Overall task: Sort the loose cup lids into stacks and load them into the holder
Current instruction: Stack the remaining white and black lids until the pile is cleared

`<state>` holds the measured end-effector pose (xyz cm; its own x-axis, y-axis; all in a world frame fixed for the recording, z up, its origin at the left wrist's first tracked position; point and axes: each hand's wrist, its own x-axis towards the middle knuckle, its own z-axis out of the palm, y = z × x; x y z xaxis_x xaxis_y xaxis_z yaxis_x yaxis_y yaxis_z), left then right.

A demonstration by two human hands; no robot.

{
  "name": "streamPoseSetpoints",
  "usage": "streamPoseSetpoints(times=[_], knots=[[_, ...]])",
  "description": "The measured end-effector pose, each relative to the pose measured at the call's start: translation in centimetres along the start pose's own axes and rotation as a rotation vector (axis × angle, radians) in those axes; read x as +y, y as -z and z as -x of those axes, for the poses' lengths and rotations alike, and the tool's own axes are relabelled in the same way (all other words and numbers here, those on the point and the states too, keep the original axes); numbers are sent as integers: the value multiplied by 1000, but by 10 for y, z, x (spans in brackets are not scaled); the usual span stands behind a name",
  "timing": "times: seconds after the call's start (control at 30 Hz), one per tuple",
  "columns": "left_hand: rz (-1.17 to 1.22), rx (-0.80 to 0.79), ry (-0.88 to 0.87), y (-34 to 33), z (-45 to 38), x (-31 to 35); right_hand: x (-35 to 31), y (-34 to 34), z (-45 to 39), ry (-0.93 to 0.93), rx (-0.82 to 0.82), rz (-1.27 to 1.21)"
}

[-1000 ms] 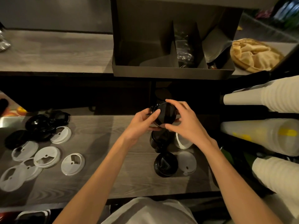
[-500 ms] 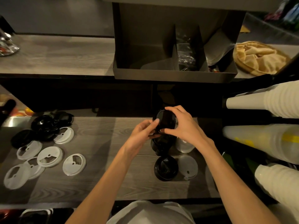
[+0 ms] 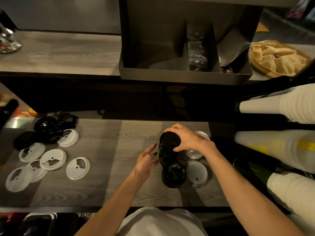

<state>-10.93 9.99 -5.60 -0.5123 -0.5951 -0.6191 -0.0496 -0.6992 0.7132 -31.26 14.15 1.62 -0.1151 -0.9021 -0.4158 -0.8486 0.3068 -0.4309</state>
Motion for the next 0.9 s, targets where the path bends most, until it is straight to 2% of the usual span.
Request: streamPoseSetpoints(times=[0.17, 0.77, 0.9], knots=[[-32, -107, -3, -3, 3, -3, 4, -13, -8, 9, -12, 17], [-48, -164, -21, -4, 7, -1, 1, -37, 1, -96, 119, -52], [-147, -72, -79, 17, 7, 8, -9, -34, 0, -118, 110, -29]])
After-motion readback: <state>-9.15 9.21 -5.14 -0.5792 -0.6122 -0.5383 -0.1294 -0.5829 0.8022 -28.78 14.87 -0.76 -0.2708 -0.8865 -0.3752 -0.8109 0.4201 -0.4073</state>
